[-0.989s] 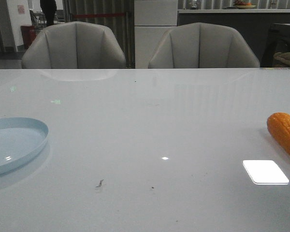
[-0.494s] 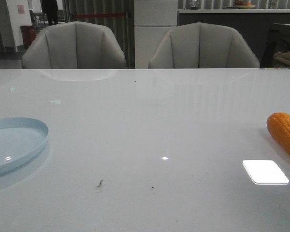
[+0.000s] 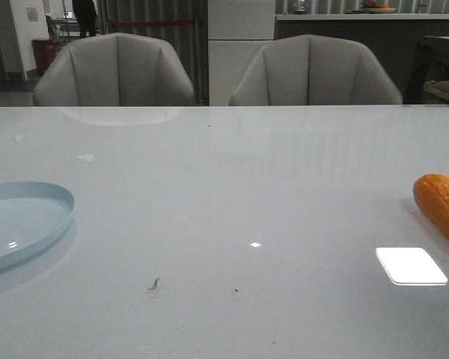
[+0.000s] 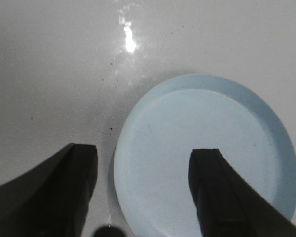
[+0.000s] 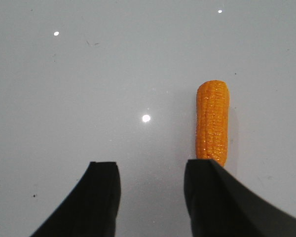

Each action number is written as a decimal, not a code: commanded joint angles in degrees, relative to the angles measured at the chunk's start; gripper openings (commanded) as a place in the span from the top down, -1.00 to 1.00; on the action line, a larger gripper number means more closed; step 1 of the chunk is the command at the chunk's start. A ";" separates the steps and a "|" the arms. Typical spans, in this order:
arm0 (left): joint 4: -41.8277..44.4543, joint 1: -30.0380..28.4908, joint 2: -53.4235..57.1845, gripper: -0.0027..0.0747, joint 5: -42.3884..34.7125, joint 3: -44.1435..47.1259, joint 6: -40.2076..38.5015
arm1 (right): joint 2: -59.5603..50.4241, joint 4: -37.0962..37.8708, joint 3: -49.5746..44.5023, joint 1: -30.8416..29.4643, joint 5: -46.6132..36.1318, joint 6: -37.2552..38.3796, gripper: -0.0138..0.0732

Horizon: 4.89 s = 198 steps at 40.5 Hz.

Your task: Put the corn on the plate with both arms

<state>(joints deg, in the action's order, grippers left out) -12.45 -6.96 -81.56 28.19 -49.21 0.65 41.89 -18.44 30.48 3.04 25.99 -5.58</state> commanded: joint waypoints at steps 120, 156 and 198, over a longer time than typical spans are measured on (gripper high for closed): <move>-2.60 34.43 -34.66 -0.23 21.91 -44.86 3.05 | 0.12 -0.88 1.45 0.21 -2.14 -0.14 -0.30; 1.41 31.41 -5.55 -0.23 2.67 -39.22 13.93 | 0.12 -0.88 1.41 0.21 -0.88 -0.14 -0.29; 0.02 17.64 53.23 -0.23 -20.53 22.73 13.61 | 19.81 6.00 10.35 -0.84 -2.14 0.00 -0.29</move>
<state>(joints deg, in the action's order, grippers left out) -11.63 10.91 -28.12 12.09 -24.79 14.49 57.72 -12.76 36.14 3.04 27.87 -5.58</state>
